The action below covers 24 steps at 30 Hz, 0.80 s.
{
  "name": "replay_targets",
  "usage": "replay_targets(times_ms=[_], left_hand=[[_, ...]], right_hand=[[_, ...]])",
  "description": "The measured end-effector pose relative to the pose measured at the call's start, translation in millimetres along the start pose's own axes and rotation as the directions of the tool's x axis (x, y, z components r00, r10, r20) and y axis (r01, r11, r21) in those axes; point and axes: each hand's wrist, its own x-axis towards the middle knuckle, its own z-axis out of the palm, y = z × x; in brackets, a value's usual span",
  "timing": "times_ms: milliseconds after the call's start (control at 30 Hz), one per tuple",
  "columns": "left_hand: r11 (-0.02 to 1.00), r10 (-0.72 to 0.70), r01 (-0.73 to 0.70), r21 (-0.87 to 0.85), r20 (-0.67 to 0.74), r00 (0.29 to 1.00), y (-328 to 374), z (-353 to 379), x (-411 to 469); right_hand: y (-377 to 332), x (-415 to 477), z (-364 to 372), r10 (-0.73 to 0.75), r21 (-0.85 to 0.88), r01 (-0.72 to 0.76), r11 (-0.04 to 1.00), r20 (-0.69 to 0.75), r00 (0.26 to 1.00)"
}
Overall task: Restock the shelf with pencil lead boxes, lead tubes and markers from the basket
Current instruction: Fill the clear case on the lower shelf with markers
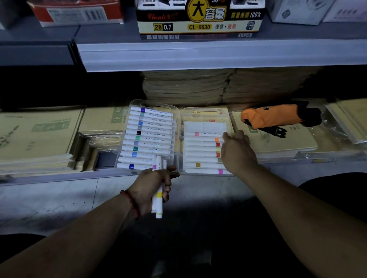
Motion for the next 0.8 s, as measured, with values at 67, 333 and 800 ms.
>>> replay_targets(times_ms=[67,333,800], left_hand=[[1.000,-0.014,0.013,0.010,0.011,1.000,2.8,-0.7,0.9],[0.997,-0.035,0.037,-0.072,0.020,0.999,10.8,7.7,-0.3],[0.977,-0.029,0.063,-0.205,0.163,0.986,-0.9,20.1,9.0]], right_hand=[[-3.7,2.7,-7.2,0.040,0.050,-0.043,0.998,0.064,0.997],[-49.9,-17.0,-51.8,-0.347,0.026,0.347,0.938,0.135,0.928],[-72.6,-65.8,-19.9,-0.363,0.767,-0.463,0.445,0.627,0.689]])
